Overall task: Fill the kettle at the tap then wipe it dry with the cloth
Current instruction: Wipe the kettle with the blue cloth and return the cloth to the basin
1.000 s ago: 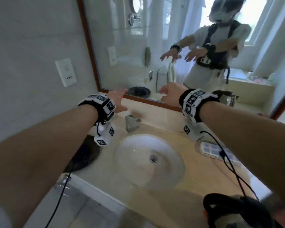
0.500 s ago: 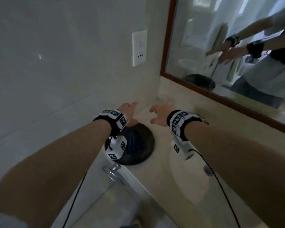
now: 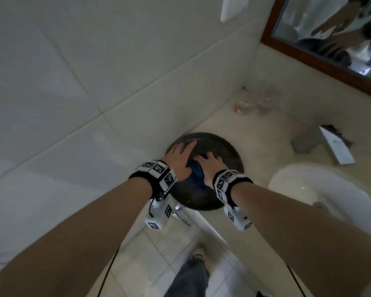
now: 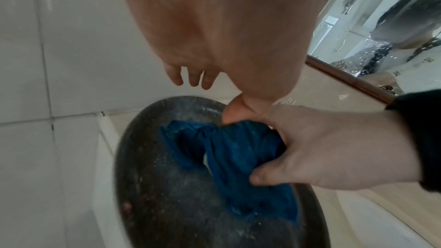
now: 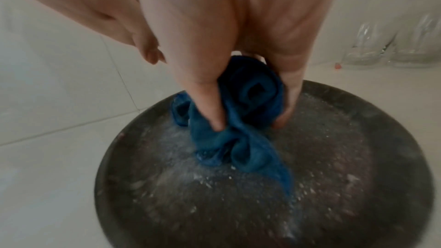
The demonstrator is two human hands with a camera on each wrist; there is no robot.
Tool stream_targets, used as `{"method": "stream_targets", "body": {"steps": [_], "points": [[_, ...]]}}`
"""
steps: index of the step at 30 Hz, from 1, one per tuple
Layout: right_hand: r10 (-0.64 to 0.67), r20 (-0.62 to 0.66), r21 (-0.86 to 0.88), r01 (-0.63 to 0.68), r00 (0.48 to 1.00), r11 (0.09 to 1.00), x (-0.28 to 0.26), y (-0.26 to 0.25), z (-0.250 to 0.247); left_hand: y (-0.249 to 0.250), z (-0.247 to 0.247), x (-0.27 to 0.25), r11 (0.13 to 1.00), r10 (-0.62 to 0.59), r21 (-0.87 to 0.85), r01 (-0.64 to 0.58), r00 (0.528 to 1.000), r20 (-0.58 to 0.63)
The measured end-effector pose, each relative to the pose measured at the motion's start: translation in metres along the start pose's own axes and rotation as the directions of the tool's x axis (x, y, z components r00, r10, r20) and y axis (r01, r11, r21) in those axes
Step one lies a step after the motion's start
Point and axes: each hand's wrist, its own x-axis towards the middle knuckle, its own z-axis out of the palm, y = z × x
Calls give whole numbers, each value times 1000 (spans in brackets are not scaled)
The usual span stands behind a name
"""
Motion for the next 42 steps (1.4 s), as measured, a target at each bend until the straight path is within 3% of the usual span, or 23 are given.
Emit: {"method": "stream_targets", "body": {"steps": [5, 10, 14, 17, 21, 27, 30, 35, 38, 42], "points": [[6, -130, 27, -3, 992, 1000, -3, 10, -20, 10, -12, 10, 1000, 8, -22, -7, 1000, 25], [19, -245, 28, -13, 969, 1000, -29, 42, -78, 62, -55, 18, 999, 51, 6, -51, 999, 18], [73, -365, 74, -49, 928, 996, -83, 82, -146, 131, -117, 13, 988, 145, 55, -142, 988, -58], [154, -486, 134, -101, 860, 986, -149, 123, -194, 213, -155, 7, 958, 265, 129, -255, 962, -65], [288, -573, 172, -231, 767, 958, -249, 184, -205, 336, -151, -13, 829, 528, 221, -513, 849, -7], [573, -562, 353, -454, 596, 818, -411, 279, -143, 505, -76, -75, 490, 788, 424, -761, 595, 157], [712, -507, 480, -527, 486, 702, -486, 313, -89, 566, -23, -110, 431, 823, 361, -827, 524, 219], [893, -338, 690, -567, 296, 449, -606, 340, 13, 646, 69, -174, 283, 816, 422, -861, 448, 366], [958, -235, 769, -571, 167, 288, -669, 341, 81, 686, 127, -210, 148, 813, 396, -906, 340, 473], [992, -126, 861, -496, 7, 113, -725, 327, 150, 717, 187, -255, 9, 784, 377, -926, 241, 573]]}}
